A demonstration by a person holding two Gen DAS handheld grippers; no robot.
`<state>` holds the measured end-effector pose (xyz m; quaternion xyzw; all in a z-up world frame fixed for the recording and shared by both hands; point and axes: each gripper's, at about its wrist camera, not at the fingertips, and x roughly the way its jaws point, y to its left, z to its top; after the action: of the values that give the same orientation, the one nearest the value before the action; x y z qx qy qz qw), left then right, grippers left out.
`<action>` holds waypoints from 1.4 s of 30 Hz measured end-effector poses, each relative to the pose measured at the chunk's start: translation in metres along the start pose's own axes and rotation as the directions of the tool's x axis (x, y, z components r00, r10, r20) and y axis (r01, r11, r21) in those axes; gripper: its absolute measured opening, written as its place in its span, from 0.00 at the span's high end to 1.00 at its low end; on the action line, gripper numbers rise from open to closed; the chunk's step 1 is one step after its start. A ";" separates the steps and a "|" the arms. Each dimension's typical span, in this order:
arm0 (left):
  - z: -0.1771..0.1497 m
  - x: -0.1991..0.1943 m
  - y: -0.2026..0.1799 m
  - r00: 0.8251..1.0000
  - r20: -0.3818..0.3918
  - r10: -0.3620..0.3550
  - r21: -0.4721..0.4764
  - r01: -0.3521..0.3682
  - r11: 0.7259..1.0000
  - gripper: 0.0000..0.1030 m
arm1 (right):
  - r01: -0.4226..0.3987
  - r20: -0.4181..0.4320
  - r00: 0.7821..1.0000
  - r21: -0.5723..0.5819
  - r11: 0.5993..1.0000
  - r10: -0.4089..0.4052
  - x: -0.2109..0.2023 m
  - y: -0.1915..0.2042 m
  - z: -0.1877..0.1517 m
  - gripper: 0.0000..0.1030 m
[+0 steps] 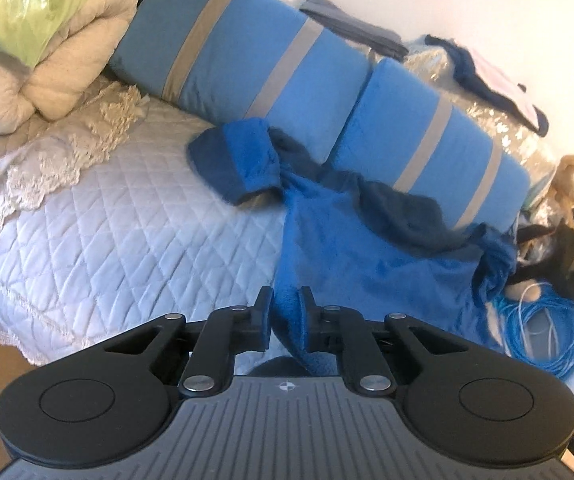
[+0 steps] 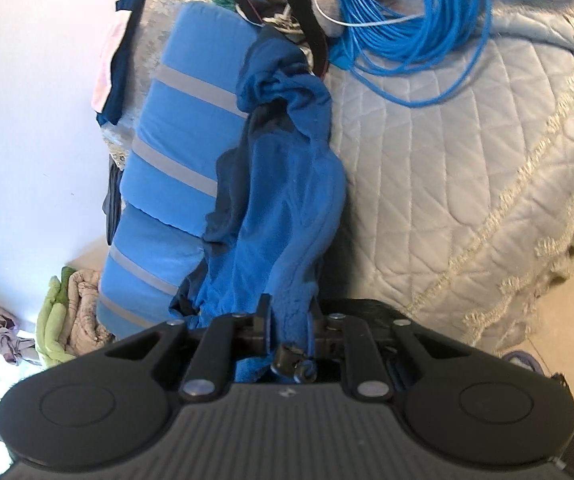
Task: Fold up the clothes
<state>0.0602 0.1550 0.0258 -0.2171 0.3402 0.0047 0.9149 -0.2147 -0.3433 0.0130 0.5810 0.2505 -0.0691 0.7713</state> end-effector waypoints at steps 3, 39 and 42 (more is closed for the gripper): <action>-0.006 0.004 0.008 1.000 -0.008 0.002 -0.017 -0.002 1.000 0.91 | 0.013 -0.007 1.000 0.024 1.000 -0.013 0.001 -0.010 -0.004 0.84; -0.084 -0.023 -0.028 0.981 0.152 0.122 0.661 -0.193 0.725 0.27 | 0.430 0.449 0.818 -0.893 -0.137 -0.361 0.063 0.015 -0.164 0.04; -0.093 -0.021 -0.035 0.984 0.145 0.105 0.715 -0.178 0.676 0.27 | 0.464 0.451 0.831 -0.885 -0.043 -0.325 0.057 0.028 -0.152 0.04</action>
<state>-0.0081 0.0892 -0.0096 0.1893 0.2875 -0.0493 0.9376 -0.2004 -0.1822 -0.0197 -0.1862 0.3443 -0.1323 0.9106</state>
